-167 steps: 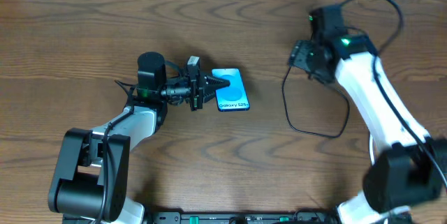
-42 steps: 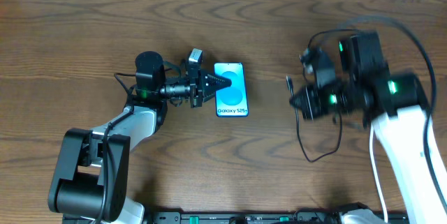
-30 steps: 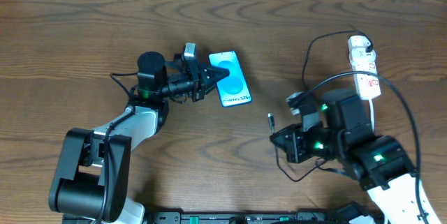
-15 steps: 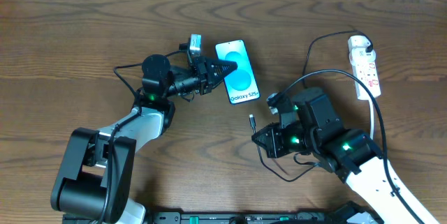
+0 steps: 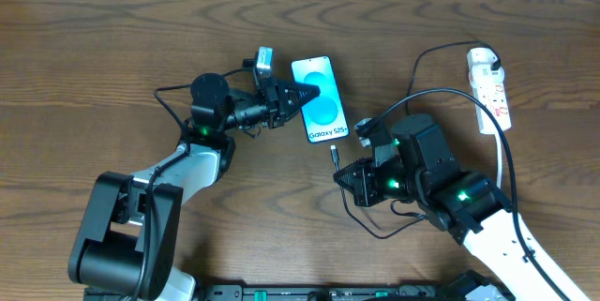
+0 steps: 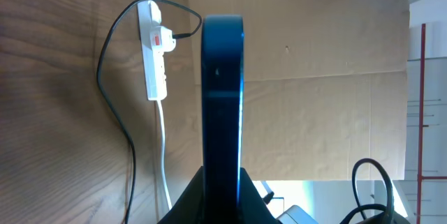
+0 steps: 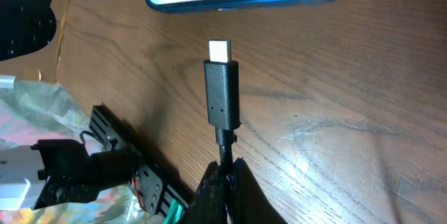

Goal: Plug charger to phone and switch on socket

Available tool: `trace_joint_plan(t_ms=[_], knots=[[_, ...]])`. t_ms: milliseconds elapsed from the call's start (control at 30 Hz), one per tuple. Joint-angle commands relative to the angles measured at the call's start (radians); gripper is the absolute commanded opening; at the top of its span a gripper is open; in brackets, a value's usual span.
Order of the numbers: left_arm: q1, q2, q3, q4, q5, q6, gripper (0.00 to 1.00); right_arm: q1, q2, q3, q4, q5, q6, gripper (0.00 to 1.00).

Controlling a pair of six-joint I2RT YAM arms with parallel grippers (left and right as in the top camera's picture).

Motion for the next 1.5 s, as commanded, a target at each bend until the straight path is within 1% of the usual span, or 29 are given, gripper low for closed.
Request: trace_joint_plan(t_ms=[0, 233, 400, 767, 967, 1100, 1233, 1467], knots=[[-0.001, -0.011, 0.028, 0.015, 0.037, 0.021, 0.07, 0.005, -0.001, -0.004, 0.005, 0.001, 0.007, 0.01], [-0.001, -0.011, 0.028, 0.015, 0.04, 0.021, 0.07, 0.005, 0.0, -0.004, 0.013, -0.001, 0.016, 0.01], [-0.001, -0.011, 0.028, 0.015, 0.039, 0.02, 0.07, 0.005, 0.0, -0.004, 0.015, -0.01, 0.083, 0.01], [-0.001, -0.011, 0.028, 0.016, 0.039, 0.009, 0.07, 0.005, 0.0, -0.006, 0.037, -0.039, 0.096, 0.01], [-0.001, -0.011, 0.028, 0.016, 0.039, -0.043, 0.07, 0.005, 0.0, -0.006, 0.037, -0.039, 0.121, 0.01], [-0.002, -0.011, 0.028, 0.016, 0.039, -0.053, 0.07, 0.005, 0.0, -0.006, 0.037, -0.039, 0.127, 0.01], [-0.001, -0.011, 0.028, 0.016, 0.039, -0.093, 0.07, 0.005, 0.0, -0.006, 0.039, -0.039, 0.161, 0.01], [-0.002, -0.011, 0.028, 0.016, 0.039, -0.093, 0.07, 0.005, 0.0, -0.006, 0.042, -0.039, 0.164, 0.01]])
